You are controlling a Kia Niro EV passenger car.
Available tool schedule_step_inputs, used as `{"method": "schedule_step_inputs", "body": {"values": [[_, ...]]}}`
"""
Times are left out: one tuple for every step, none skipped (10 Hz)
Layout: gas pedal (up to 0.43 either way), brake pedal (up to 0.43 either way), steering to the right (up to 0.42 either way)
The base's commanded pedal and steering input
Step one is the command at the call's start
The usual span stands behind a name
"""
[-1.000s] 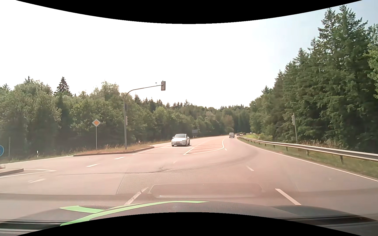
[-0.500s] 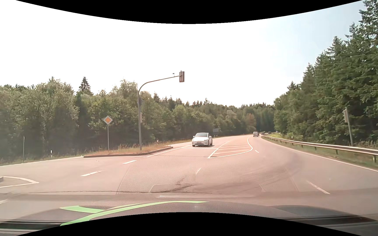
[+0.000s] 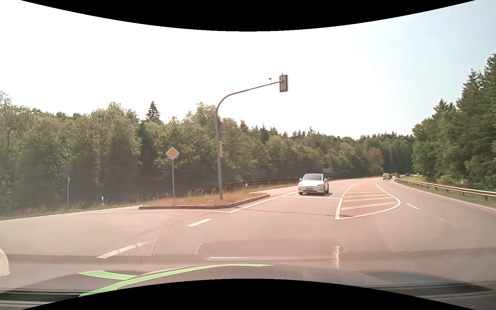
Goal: Follow the waypoints while adhering to traffic rules and regulations
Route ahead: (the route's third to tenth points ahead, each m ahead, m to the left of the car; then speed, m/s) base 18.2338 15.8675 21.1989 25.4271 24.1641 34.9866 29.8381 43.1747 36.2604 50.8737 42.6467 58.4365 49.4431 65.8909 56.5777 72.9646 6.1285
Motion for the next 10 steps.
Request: {"method": "schedule_step_inputs", "body": {"values": [[0.118,0.0,-0.269],[0.118,0.0,-0.281],[0.11,0.0,-0.293],[0.11,0.0,-0.298],[0.11,0.0,-0.303],[0.11,0.0,-0.309],[0.11,0.0,-0.314],[0.11,0.0,-0.316],[0.11,0.0,-0.316],[0.11,0.0,-0.316]]}}
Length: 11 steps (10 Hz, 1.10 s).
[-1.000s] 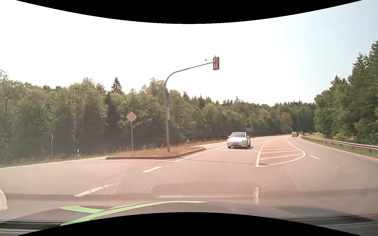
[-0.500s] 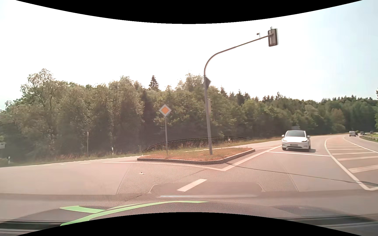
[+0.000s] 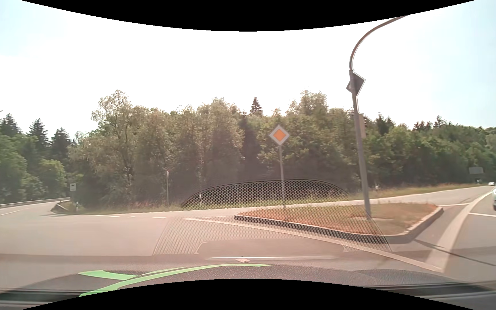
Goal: Follow the waypoints while adhering to traffic rules and regulations
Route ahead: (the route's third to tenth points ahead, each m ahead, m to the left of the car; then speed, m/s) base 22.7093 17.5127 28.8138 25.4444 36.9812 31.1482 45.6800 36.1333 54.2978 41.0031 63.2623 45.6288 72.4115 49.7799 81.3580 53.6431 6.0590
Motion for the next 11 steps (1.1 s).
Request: {"method": "schedule_step_inputs", "body": {"values": [[0.11,0.0,-0.316],[0.118,0.0,-0.316],[0.118,0.0,-0.316],[0.118,0.0,-0.314],[0.118,0.0,-0.314],[0.118,0.0,-0.314],[0.13,0.0,-0.312],[0.13,0.0,-0.308],[0.13,0.0,-0.307],[0.13,0.0,-0.305],[0.138,0.0,-0.301]]}}
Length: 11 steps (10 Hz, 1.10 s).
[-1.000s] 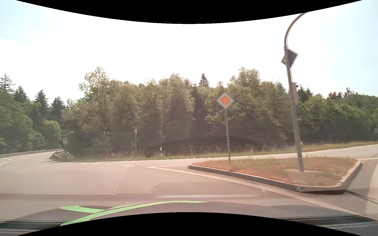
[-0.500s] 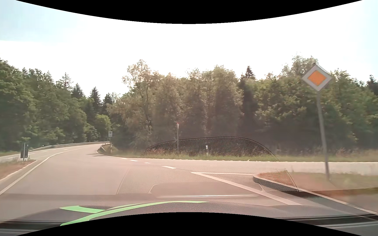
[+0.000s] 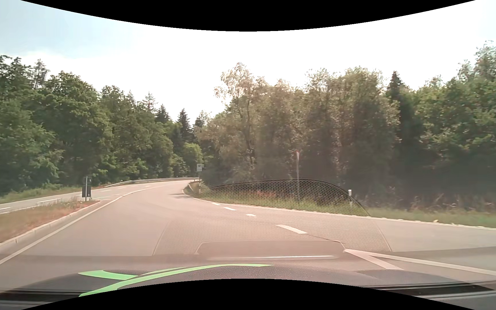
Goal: Follow the waypoints while adhering to traffic rules and regulations
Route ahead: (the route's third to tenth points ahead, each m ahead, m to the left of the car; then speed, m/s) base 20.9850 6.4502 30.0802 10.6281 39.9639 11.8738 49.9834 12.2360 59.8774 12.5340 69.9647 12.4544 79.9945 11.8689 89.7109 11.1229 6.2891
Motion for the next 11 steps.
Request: {"method": "schedule_step_inputs", "body": {"values": [[0.15,0.0,-0.291],[0.15,0.0,-0.279],[0.15,0.0,-0.263],[0.157,0.0,-0.246],[0.157,0.0,-0.22],[0.169,0.0,-0.191],[0.177,0.0,-0.16],[0.177,0.0,-0.135],[0.189,0.0,-0.116],[0.189,0.0,-0.096],[0.197,0.0,-0.083]]}}
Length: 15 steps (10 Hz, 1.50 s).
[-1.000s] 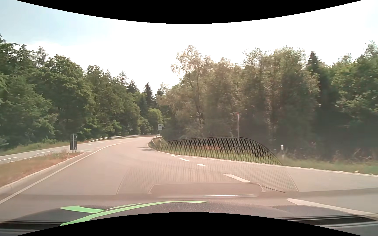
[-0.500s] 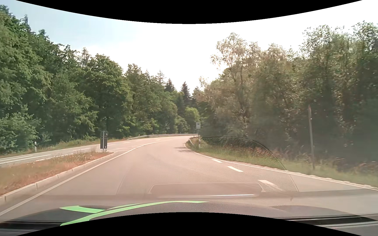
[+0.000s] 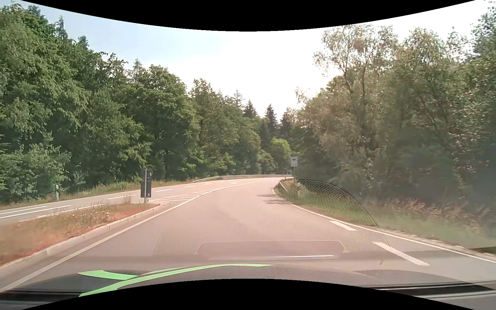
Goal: Follow the waypoints while adhering to traffic rules and regulations
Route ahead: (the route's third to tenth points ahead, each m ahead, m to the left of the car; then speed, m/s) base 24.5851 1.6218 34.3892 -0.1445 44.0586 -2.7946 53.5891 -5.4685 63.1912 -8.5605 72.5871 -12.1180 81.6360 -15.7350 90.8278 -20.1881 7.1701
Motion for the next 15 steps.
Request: {"method": "schedule_step_inputs", "body": {"values": [[0.197,0.0,-0.071],[0.197,0.0,-0.056],[0.197,0.0,-0.042],[0.197,0.0,-0.03],[0.197,0.0,-0.02],[0.197,0.0,-0.014],[0.197,0.0,-0.01],[0.197,0.0,-0.008],[0.197,0.0,-0.006],[0.197,0.0,-0.004],[0.197,0.0,-0.002],[0.197,0.0,0.0],[0.197,0.0,0.003],[0.197,0.0,0.007],[0.197,0.0,0.01]]}}
